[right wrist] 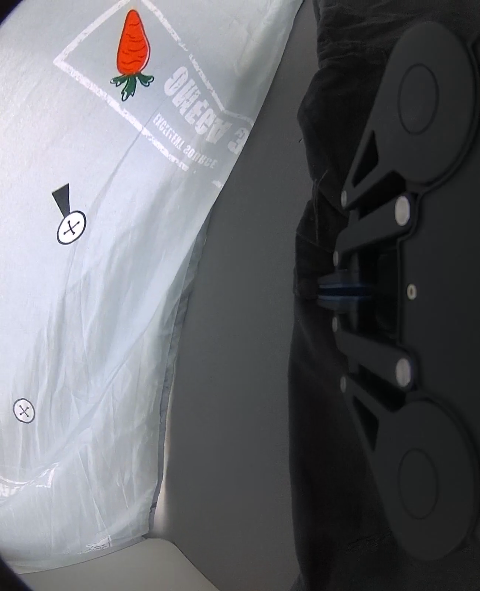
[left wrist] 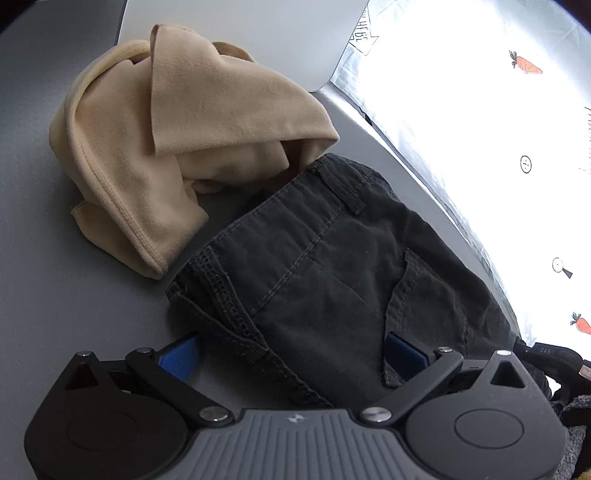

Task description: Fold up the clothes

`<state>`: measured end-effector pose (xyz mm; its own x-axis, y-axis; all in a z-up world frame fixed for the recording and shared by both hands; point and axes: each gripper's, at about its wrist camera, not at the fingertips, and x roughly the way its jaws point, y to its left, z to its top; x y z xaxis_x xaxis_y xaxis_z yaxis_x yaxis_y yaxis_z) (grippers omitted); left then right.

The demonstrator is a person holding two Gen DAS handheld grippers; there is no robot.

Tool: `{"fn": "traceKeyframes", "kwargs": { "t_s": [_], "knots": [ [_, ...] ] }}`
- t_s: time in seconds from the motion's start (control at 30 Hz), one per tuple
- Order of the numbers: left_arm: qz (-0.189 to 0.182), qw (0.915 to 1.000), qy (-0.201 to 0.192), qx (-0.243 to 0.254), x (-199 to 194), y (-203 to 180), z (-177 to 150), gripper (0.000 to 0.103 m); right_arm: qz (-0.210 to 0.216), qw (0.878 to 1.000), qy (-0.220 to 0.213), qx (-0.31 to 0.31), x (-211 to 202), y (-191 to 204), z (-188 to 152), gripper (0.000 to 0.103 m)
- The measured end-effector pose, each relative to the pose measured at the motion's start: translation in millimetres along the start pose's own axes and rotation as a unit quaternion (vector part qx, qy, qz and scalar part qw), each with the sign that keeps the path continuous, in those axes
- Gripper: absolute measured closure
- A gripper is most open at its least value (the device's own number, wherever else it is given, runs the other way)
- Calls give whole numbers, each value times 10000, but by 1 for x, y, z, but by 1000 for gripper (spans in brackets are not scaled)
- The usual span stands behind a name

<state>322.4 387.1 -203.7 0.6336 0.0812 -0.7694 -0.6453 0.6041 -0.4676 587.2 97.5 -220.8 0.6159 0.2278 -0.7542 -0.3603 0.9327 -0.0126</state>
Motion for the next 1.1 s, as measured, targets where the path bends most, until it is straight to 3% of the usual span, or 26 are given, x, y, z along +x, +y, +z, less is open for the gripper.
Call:
{"fn": "traceKeyframes", "kwargs": {
  "t_s": [0.13, 0.27, 0.33, 0.6, 0.77, 0.87, 1.1],
  "knots": [
    [22, 9999, -61, -142, 1, 1, 2, 1, 654, 9967, -164, 445, -20, 6, -2, 97],
    [47, 9994, -151, -292, 0, 3, 2, 4, 544, 9965, 208, 596, 0, 23, -23, 98],
    [60, 9991, -196, -368, 0, 4, 2, 11, 551, 9959, 221, 681, -5, 27, -36, 98],
    [109, 9970, -374, -667, -1, 9, 3, 33, 751, 9943, 519, 556, -76, 32, -119, 99],
    [22, 9974, -254, -679, -4, 14, 8, 35, 855, 9930, 789, 186, -117, 32, -162, 99],
    [-64, 9976, -198, -658, -5, 16, 10, 32, 851, 9921, 897, 234, -121, 31, -160, 99],
    [-208, 9978, -169, -609, -8, 15, 12, 26, 674, 9976, 177, 41, -112, 38, -122, 89]
  ]
}}
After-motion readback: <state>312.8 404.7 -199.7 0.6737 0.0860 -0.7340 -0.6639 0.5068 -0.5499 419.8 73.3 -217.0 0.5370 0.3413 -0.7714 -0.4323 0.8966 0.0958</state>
